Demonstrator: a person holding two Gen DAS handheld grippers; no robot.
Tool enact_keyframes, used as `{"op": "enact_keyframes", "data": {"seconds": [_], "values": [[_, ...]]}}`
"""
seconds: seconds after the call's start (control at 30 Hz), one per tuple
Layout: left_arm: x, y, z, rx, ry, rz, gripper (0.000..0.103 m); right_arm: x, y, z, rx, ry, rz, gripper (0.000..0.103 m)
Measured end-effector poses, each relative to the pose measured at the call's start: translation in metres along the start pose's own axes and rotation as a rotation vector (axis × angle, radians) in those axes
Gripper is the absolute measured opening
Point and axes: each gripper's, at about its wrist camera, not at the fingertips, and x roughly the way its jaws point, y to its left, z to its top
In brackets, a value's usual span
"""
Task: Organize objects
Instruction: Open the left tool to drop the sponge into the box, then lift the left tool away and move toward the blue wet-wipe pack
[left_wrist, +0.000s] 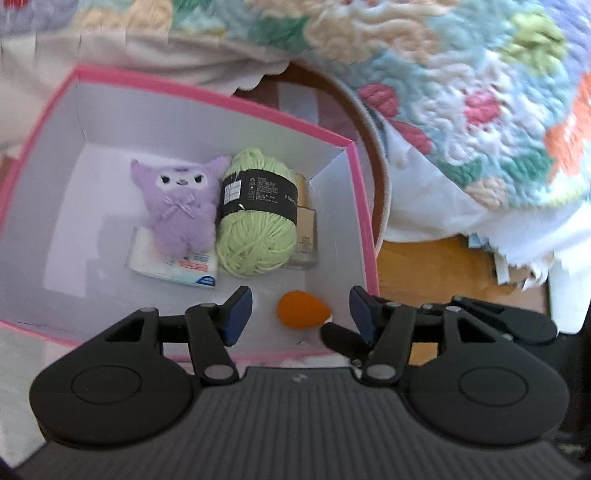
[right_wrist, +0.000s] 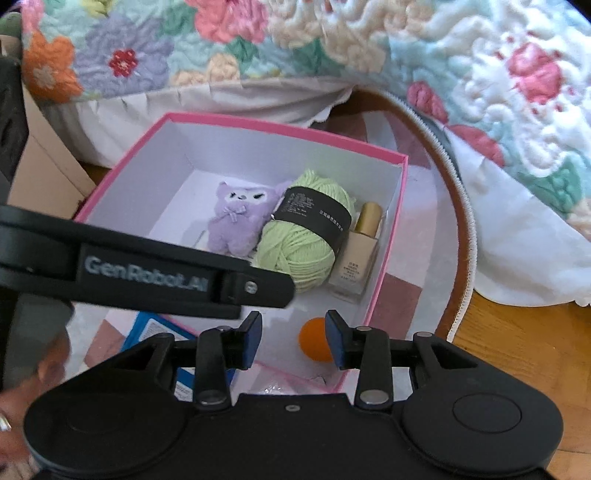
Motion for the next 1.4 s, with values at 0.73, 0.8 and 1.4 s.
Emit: {"op": "enact_keyframes", "data": {"seconds": [0.73,0.8,1.4], "values": [[-0.162,0.018,-0.081,0.167,-0.052,0.107,0.069,-0.142,0.074,-0.065,-0.056,-0.234,0.138,0.072],[-0.167,0.026,-0.09,0.148,-0.061,0.107,0.069,-0.142,0.079,-0.072,-0.048,-0.235,0.153,0.074],[-0.113,0.088,-0.124,0.086,-0.099,0.124,0.072,-0.087,0.099,-0.117,-0.03,-0.237,0.179,0.085]]}}
